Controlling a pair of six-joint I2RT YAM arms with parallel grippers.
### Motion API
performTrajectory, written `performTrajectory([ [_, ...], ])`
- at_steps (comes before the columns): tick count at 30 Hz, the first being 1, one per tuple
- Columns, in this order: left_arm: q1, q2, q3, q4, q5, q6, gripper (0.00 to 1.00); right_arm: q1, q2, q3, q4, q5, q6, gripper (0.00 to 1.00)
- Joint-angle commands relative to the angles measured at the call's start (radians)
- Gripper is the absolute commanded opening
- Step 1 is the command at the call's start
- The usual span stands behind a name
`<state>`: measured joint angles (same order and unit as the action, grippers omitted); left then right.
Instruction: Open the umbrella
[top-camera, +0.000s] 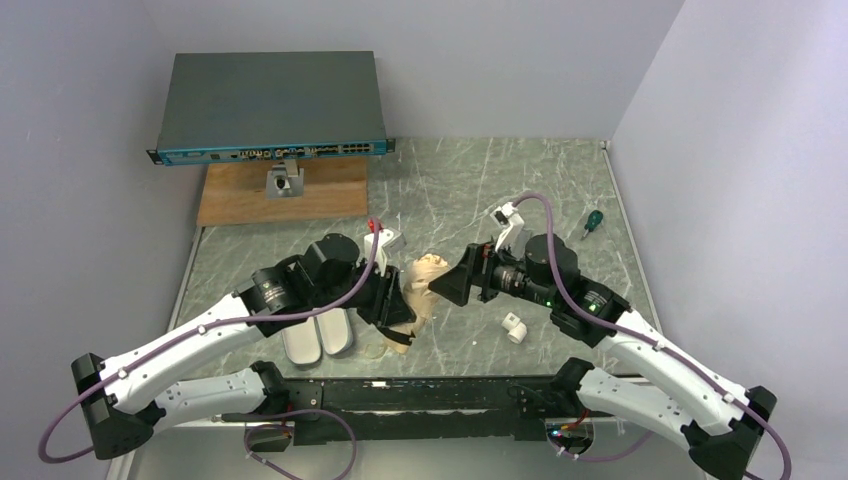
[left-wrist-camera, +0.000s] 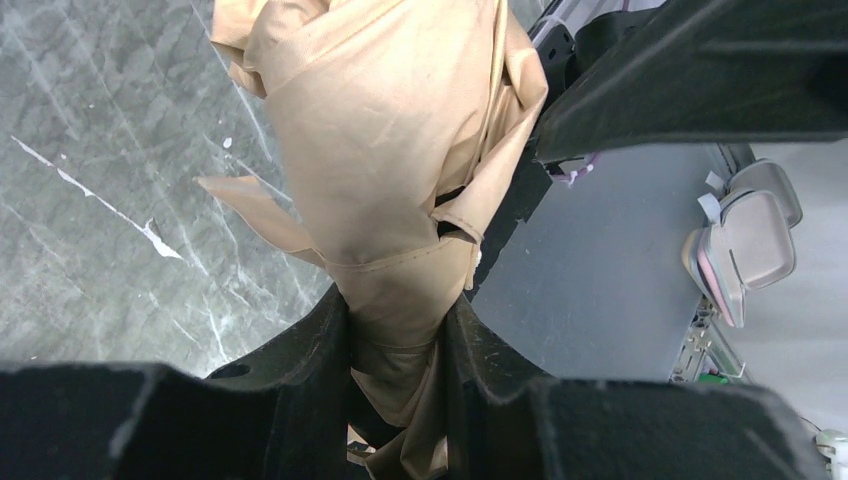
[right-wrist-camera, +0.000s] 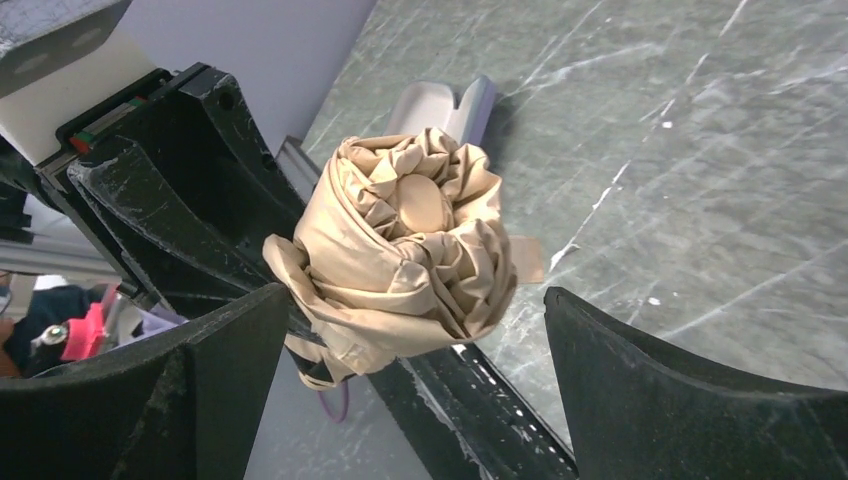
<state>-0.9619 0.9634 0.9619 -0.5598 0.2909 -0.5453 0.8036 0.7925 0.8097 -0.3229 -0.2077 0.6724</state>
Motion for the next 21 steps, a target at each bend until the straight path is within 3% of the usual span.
performTrajectory([
  [1,-0.002,0.003,0.040,0.133,0.034,-0.025,0.00,0.003,0.026,-0.025,0.159,-0.076,0.072,1.00],
  [9,-0.001,0.000,0.025,0.178,0.099,-0.014,0.00,0.003,0.096,-0.036,0.243,-0.080,0.105,0.99],
  [16,-0.009,-0.003,0.014,0.177,0.120,-0.001,0.00,0.003,0.124,-0.047,0.307,-0.032,0.127,0.90],
  [17,-0.011,-0.004,0.011,0.175,0.118,-0.001,0.00,0.004,0.128,-0.047,0.312,-0.031,0.130,0.82],
  [18,-0.011,-0.007,0.010,0.174,0.115,-0.001,0.00,0.003,0.134,-0.046,0.315,-0.031,0.134,0.68],
  [19,-0.012,-0.011,0.009,0.171,0.109,0.000,0.00,0.003,0.139,-0.044,0.316,-0.035,0.134,0.48],
  [21,-0.012,-0.016,0.010,0.160,0.088,0.000,0.00,0.004,0.150,-0.040,0.307,-0.040,0.130,0.16],
])
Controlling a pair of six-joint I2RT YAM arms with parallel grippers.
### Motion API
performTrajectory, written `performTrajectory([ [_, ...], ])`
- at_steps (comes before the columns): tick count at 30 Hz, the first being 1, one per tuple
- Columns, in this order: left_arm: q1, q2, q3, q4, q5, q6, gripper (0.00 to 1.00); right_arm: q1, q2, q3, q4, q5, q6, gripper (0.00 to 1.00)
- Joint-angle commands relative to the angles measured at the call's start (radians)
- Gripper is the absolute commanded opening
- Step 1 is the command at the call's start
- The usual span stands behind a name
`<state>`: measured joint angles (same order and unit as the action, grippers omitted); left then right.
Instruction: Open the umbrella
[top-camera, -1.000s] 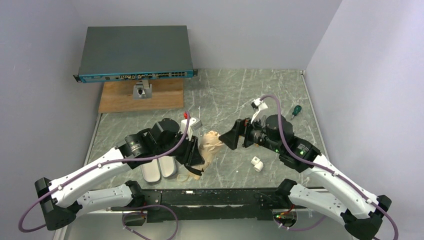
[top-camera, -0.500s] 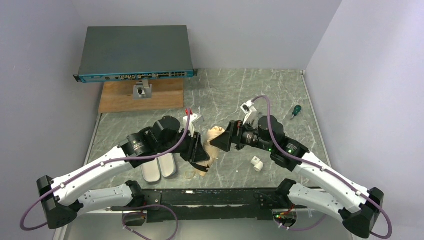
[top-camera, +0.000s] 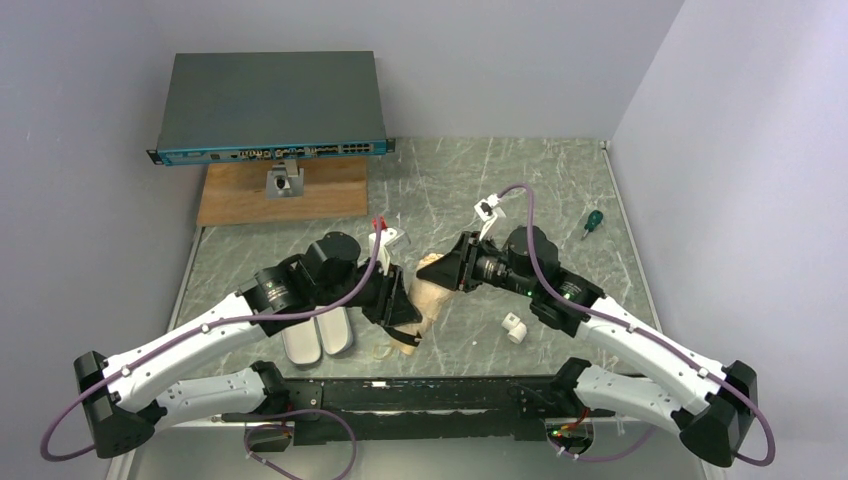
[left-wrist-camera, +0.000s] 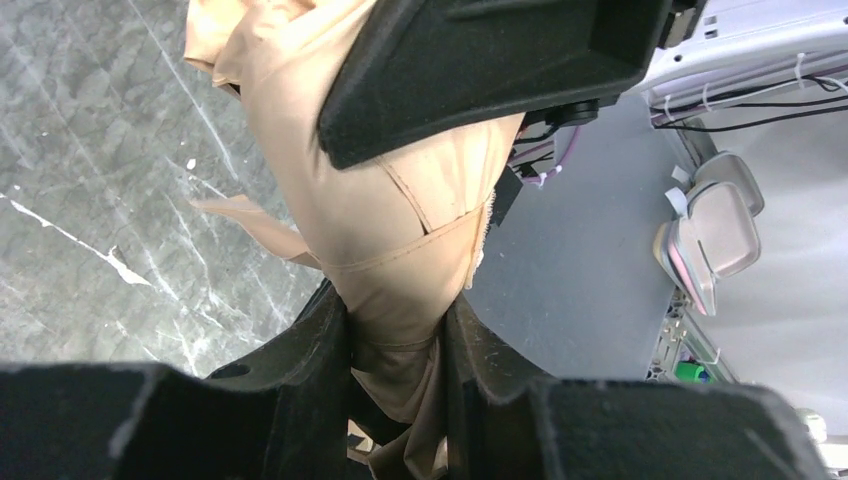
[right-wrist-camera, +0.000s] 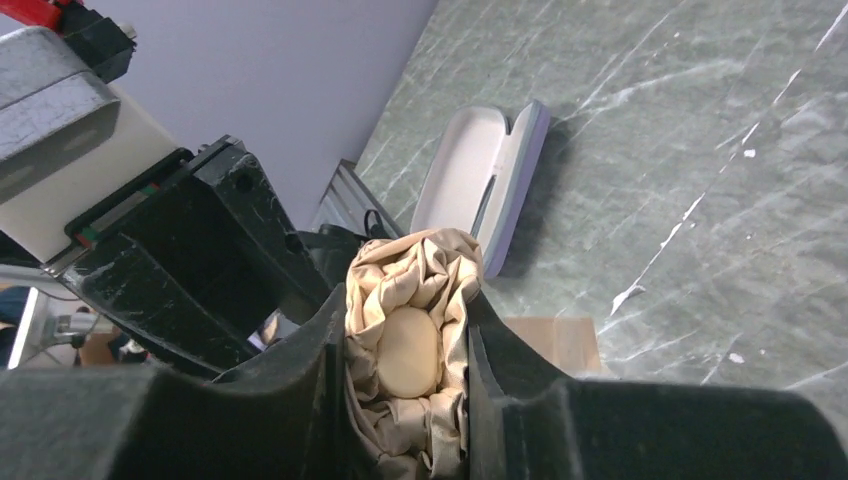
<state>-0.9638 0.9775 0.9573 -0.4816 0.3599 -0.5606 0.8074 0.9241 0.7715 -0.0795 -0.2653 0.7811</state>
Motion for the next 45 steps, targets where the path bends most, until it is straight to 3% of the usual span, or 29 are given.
performTrajectory([
  [1,-0.011,-0.031,0.018,0.074,0.004,0.015,0.00,0.000,0.022,0.000,0.055,0.017,0.020,0.02],
  [2,-0.010,-0.031,0.021,0.061,-0.014,0.015,0.01,0.000,0.023,-0.001,0.045,0.017,0.018,0.00],
  [3,-0.010,-0.030,0.023,0.050,-0.035,0.015,0.11,0.000,0.020,-0.003,0.037,0.019,0.015,0.00],
  [5,-0.010,-0.029,0.029,0.021,-0.092,0.013,0.59,0.000,0.008,-0.007,0.022,0.025,0.013,0.00],
  [6,-0.010,-0.034,0.029,0.005,-0.133,0.003,0.93,-0.001,-0.004,-0.004,0.014,0.026,-0.001,0.00],
  [7,-0.010,-0.041,0.029,-0.016,-0.189,-0.010,0.99,-0.001,-0.009,0.002,0.003,0.029,-0.012,0.00],
  [11,-0.009,-0.115,0.024,-0.062,-0.412,-0.049,0.99,0.001,-0.038,0.054,-0.080,0.061,-0.114,0.00],
  [13,-0.008,-0.155,0.008,-0.047,-0.448,-0.050,0.99,0.000,-0.036,0.080,-0.121,0.072,-0.154,0.00],
  [26,-0.007,-0.066,-0.042,0.116,-0.328,-0.039,0.88,0.000,-0.127,0.095,0.029,-0.038,-0.273,0.00],
  [32,-0.017,-0.094,-0.079,0.158,-0.310,-0.041,0.92,-0.002,-0.206,0.098,0.089,0.145,-0.283,0.00],
  [35,-0.045,-0.145,-0.108,0.178,-0.320,-0.027,0.99,-0.002,-0.171,0.175,-0.035,0.362,-0.231,0.00],
  [38,-0.089,-0.187,-0.137,0.171,-0.356,-0.013,0.99,-0.003,-0.090,0.272,-0.227,0.517,-0.160,0.00],
  [45,-0.172,-0.231,-0.217,0.218,-0.437,0.020,0.95,-0.017,-0.020,0.369,-0.358,0.494,-0.052,0.00],
])
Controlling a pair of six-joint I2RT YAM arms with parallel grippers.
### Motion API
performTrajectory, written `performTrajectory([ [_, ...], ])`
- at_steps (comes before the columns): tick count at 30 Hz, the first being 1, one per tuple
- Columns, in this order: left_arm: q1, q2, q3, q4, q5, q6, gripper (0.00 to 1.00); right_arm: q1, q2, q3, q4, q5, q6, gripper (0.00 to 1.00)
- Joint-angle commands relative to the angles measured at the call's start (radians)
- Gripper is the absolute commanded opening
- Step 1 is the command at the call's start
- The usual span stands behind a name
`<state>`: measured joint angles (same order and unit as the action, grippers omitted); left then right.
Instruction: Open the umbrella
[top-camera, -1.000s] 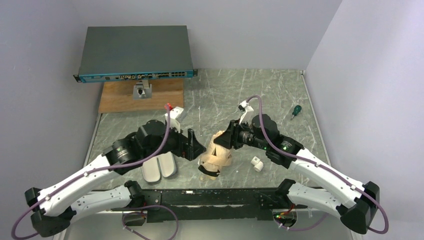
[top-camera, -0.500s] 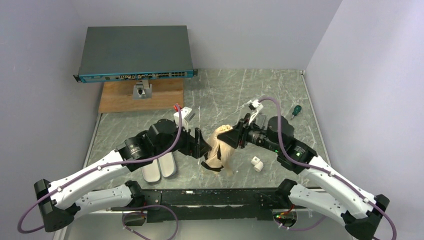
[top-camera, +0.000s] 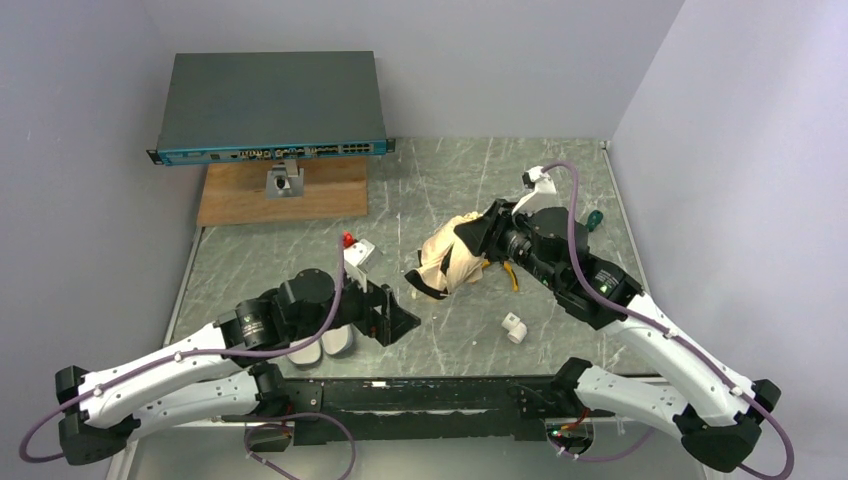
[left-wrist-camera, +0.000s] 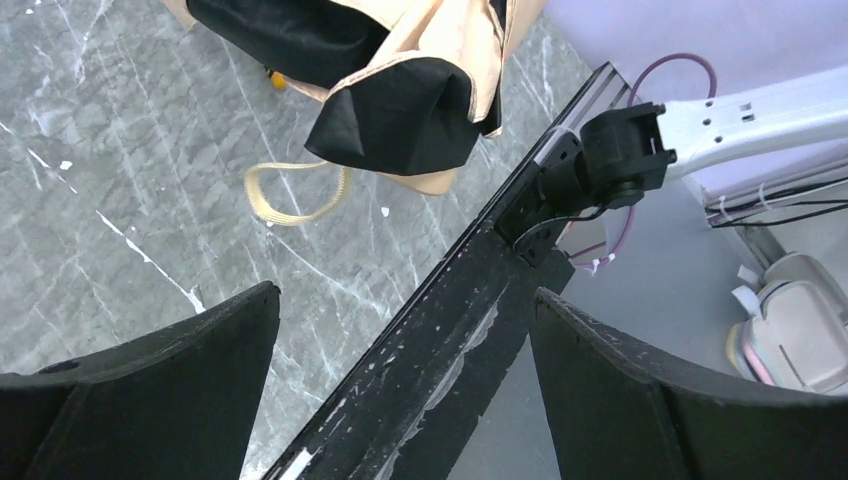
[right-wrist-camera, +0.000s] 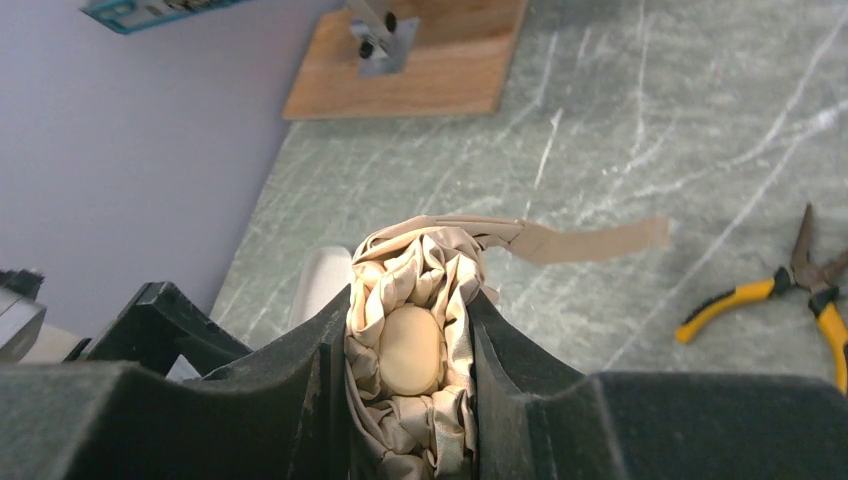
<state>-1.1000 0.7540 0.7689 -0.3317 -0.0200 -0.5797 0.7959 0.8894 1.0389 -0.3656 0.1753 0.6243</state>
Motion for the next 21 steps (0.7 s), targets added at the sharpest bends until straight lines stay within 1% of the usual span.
performTrajectory([
  [1,-0.049,-0.007,-0.037,0.085,-0.062,0.051,0.95,-0.008,0.024,0.122,-0.095,0.048,0.113,0.00],
  [8,-0.147,0.043,-0.030,0.178,-0.128,0.211,0.96,-0.018,0.071,0.225,-0.201,-0.043,0.150,0.00],
  [11,-0.190,0.024,-0.087,0.310,-0.139,0.301,0.94,-0.019,0.069,0.231,-0.208,-0.081,0.161,0.00],
  [13,-0.210,-0.011,-0.155,0.455,-0.134,0.355,0.94,-0.020,0.061,0.220,-0.198,-0.100,0.163,0.00],
  [14,-0.211,-0.024,-0.176,0.491,-0.136,0.370,0.94,-0.019,0.056,0.215,-0.197,-0.103,0.165,0.00],
  [18,-0.211,-0.029,-0.183,0.511,-0.161,0.388,0.93,-0.021,0.038,0.192,-0.172,-0.133,0.178,0.00],
  [21,-0.212,-0.002,-0.163,0.513,-0.167,0.388,0.89,-0.020,0.024,0.170,-0.138,-0.154,0.192,0.00],
])
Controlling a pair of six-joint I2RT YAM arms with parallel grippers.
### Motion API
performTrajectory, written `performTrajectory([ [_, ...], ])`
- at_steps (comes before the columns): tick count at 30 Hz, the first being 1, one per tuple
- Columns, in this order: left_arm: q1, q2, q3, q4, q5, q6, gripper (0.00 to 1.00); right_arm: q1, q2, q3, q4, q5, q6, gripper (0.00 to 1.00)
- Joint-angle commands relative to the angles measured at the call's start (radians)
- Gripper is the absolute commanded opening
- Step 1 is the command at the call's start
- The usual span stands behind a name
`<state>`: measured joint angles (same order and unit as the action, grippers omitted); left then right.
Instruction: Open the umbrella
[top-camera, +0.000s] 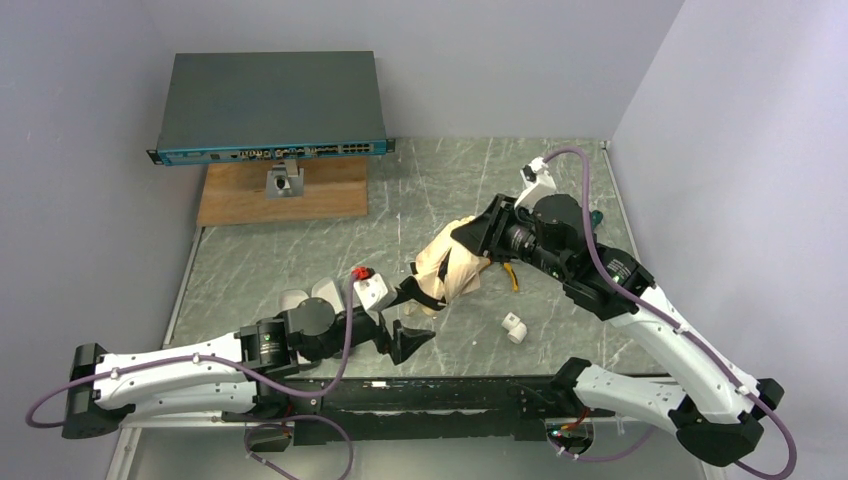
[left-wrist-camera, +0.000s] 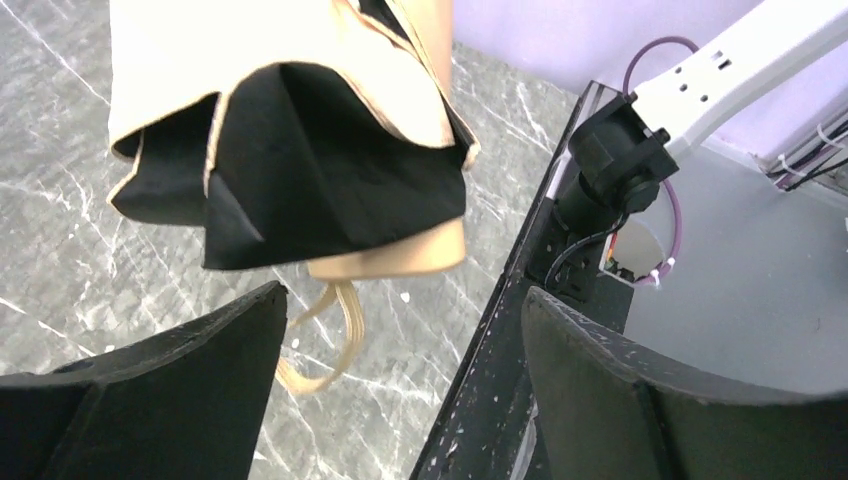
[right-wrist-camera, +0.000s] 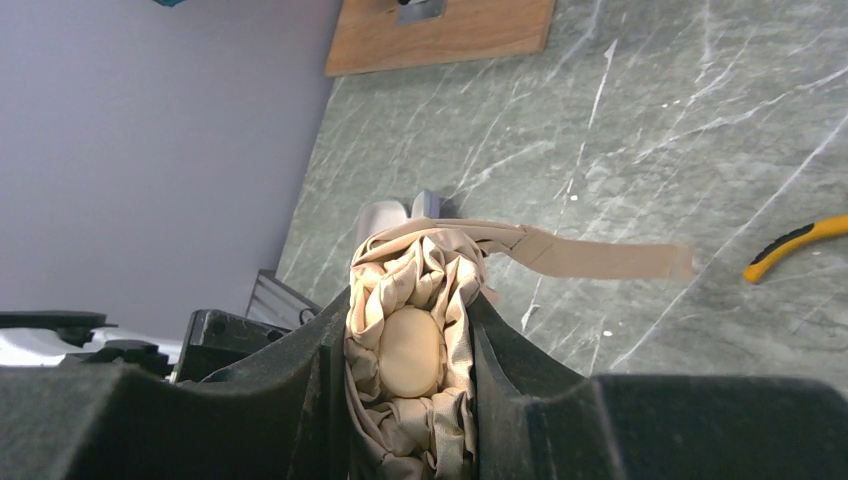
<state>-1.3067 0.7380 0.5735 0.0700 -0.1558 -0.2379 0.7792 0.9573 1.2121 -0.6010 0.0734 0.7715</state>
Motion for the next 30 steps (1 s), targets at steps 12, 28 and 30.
performTrajectory([
  [12,-0.004,0.070,0.096,0.086,-0.047,0.004,0.66,-0.003,-0.104,-0.080,0.200,-0.067,0.066,0.00],
  [28,-0.003,0.159,0.193,-0.050,-0.112,-0.068,0.00,-0.003,-0.140,-0.072,0.183,0.012,0.043,0.00],
  [30,-0.003,0.148,0.195,-0.081,-0.119,-0.080,0.00,-0.004,-0.136,-0.041,0.148,0.055,0.021,0.00],
])
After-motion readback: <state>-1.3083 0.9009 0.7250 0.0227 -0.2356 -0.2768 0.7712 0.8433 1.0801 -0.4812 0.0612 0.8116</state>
